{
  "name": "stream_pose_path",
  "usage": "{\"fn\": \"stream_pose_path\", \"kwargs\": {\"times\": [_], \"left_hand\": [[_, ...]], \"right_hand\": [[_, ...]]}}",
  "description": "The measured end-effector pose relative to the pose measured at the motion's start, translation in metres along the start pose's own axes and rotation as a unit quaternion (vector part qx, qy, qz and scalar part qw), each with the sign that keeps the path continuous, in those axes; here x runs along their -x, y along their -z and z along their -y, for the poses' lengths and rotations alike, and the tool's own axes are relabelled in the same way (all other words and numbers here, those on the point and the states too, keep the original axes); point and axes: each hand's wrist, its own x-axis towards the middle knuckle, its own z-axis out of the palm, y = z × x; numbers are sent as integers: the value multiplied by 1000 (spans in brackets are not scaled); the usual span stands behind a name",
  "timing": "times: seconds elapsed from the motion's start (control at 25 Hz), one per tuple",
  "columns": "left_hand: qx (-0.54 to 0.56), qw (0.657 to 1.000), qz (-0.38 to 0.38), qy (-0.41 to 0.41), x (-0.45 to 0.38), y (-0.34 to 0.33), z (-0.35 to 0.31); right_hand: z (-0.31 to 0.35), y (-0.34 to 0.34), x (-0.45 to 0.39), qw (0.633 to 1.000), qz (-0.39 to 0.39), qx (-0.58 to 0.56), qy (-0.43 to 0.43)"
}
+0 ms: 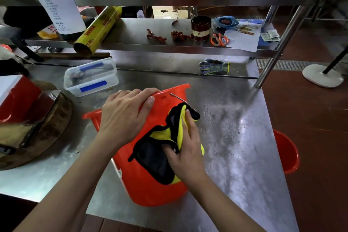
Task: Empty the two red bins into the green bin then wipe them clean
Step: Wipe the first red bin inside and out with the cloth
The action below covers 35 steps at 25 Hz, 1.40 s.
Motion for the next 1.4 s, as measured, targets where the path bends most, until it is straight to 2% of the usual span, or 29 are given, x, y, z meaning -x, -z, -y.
{"fn": "stream_pose_path", "kwargs": {"times": [0.28, 0.44, 0.72, 0.92, 1.2, 1.4], "left_hand": [[36, 999, 0, 31, 8, 7, 20], [41, 998, 0, 40, 11, 8, 26], [10, 1000, -11, 12, 6, 2, 7], [8, 1000, -1, -2, 3, 2, 0], [-1, 1000, -1, 0, 6, 2, -11], [-18, 1000, -7, 7, 2, 0, -12]], "right_hand": [[-2, -4, -11, 999, 27, -14, 17], [-24, 2, 11, 994, 36, -81, -70], [-45, 14, 34, 976, 19, -106, -187], [-43, 12, 39, 968, 1, -120, -220], [-20, 6, 29, 989, -19, -73, -124], [19, -10, 11, 997, -13, 58, 51]]}}
